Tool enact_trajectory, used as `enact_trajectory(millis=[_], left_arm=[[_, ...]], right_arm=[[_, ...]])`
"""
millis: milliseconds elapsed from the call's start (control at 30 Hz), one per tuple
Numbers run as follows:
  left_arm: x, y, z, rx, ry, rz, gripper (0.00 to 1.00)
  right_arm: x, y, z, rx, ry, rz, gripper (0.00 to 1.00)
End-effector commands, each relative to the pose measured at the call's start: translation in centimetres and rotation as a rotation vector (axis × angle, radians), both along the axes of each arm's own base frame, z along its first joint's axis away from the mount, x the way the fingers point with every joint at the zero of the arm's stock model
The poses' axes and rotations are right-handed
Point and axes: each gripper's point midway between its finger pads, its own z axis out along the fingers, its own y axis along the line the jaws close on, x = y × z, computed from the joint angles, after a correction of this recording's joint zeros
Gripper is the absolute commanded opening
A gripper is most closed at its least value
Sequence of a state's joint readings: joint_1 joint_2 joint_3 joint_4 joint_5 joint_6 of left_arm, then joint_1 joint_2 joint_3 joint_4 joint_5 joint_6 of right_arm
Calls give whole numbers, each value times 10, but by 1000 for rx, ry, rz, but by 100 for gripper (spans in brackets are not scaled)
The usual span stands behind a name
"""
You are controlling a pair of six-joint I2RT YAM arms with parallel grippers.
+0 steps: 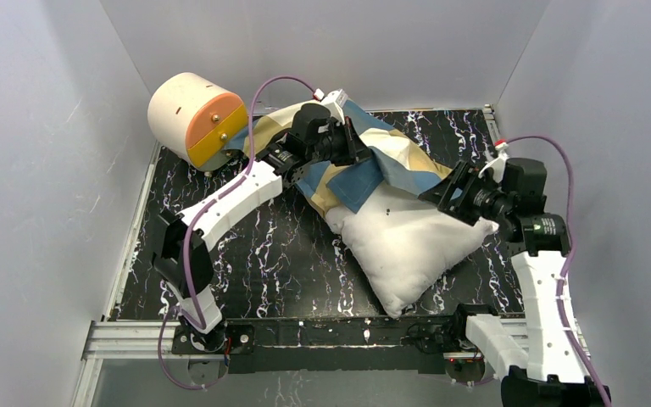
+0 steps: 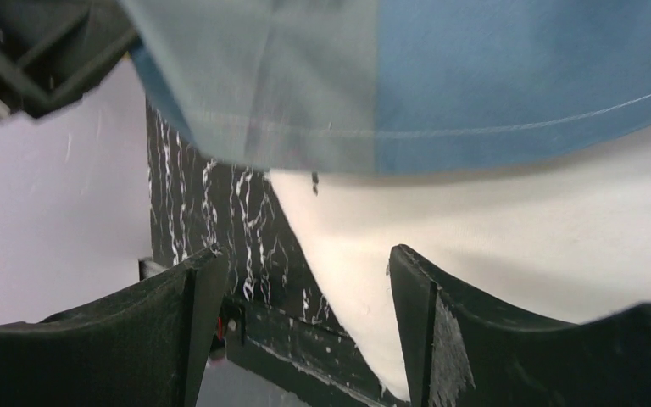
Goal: Put the pillow into the pillowcase
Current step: Stuff the pillow into the pillowcase.
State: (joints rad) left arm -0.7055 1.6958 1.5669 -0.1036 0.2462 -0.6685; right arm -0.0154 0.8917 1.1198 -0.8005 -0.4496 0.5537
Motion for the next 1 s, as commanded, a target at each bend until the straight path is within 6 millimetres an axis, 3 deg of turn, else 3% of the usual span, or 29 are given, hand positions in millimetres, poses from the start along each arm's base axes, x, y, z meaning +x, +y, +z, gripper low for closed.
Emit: enact_trajectory(millis=[0,267,433,567,633,733,867,900,967], left_arm=[[22,-2,20,-67,-11,73,0],[33,-1,31,-65,-23,107,0],[45,7,31,-17,-28,129,0],[45,10,30,-34,-11,116,0],[42,10,34,-46,-15,105,0],[37,10,44,-66,-21,90,0],[18,13,50,-120,42,71,0],[11,13,52,-147,63,63,0],[-3,19,56,-174,88,57,0]], right_arm=[[-6,26,-5,25,-73,131,77],[14,39,-13,-122,-336,190,90],[21,72,-21,-165,-410,292,91],[34,94,-26,-344,-500,324,99],[46,100,-41,-488,-568,348,99],[65,105,-83,-688,-544,393,99],[83,129,-118,-704,-606,403,98],[90,132,-131,-707,-611,389,97],[103,138,-150,-717,-583,369,83]])
